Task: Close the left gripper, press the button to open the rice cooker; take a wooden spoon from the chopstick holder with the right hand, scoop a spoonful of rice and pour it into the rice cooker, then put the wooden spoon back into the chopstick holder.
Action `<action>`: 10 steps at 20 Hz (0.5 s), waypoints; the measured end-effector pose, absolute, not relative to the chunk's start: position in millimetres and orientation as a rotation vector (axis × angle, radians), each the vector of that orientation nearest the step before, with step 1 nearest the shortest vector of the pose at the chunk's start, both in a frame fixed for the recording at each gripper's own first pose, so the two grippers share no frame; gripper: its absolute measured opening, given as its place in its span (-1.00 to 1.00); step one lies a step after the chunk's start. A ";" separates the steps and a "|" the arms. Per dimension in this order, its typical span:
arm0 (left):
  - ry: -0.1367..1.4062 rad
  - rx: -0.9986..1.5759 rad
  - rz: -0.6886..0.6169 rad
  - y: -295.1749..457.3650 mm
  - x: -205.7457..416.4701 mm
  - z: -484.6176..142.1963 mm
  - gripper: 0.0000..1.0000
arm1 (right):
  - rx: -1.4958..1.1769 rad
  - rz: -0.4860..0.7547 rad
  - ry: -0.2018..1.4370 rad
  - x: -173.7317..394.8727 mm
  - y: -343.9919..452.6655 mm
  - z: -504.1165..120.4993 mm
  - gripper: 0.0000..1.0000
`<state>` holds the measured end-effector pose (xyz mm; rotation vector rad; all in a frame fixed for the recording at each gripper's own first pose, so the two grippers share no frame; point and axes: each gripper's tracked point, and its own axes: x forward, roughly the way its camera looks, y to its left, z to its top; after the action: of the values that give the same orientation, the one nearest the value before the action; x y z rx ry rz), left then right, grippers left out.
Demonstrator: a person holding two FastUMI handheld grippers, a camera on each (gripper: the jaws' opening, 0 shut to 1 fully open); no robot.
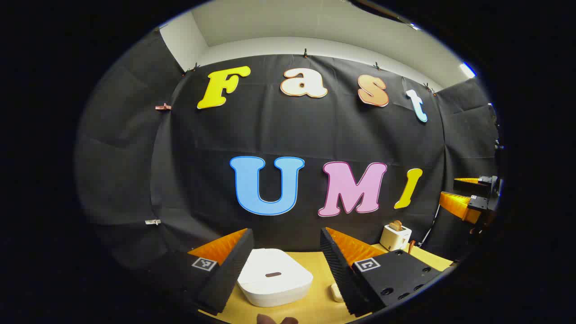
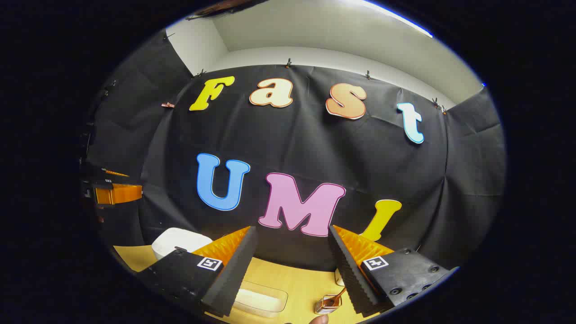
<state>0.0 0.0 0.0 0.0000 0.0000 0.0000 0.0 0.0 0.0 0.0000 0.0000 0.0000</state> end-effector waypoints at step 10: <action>-0.005 0.020 -0.006 2.4 9.7 -3.0 0.90 | 0.012 -0.008 -0.001 1.9 3.9 0.3 0.94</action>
<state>9.7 2.4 -3.0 0.0201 -0.0049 -0.0055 1.9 3.9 0.3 0.0125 -0.0006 -0.0077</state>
